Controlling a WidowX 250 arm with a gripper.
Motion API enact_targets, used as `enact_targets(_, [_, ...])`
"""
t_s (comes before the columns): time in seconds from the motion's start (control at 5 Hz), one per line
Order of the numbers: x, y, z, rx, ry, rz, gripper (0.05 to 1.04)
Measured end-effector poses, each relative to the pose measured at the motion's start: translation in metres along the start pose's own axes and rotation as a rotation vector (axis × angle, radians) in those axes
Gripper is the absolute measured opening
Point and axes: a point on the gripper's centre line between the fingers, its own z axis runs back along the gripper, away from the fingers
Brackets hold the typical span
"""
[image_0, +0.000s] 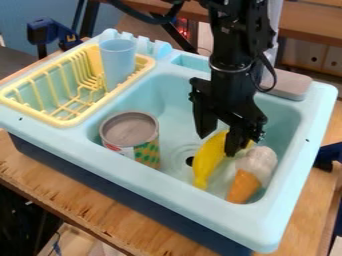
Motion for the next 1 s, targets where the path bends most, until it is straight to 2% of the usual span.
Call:
enact_targets(0.2, [0.0, -0.002, 0.001, -0.025, 0.001, -0.008, 1.014])
enact_targets(0.6, [-0.01, 0.012, 0.055, -0.057, -0.133, 0.017, 1.008])
enact_targets(0.8, [-0.027, 0.011, 0.083, -0.057, -0.178, 0.015, 1.008])
enact_targets(1.0, [-0.038, 0.002, 0.088, -0.111, -0.162, -0.015, 1.008])
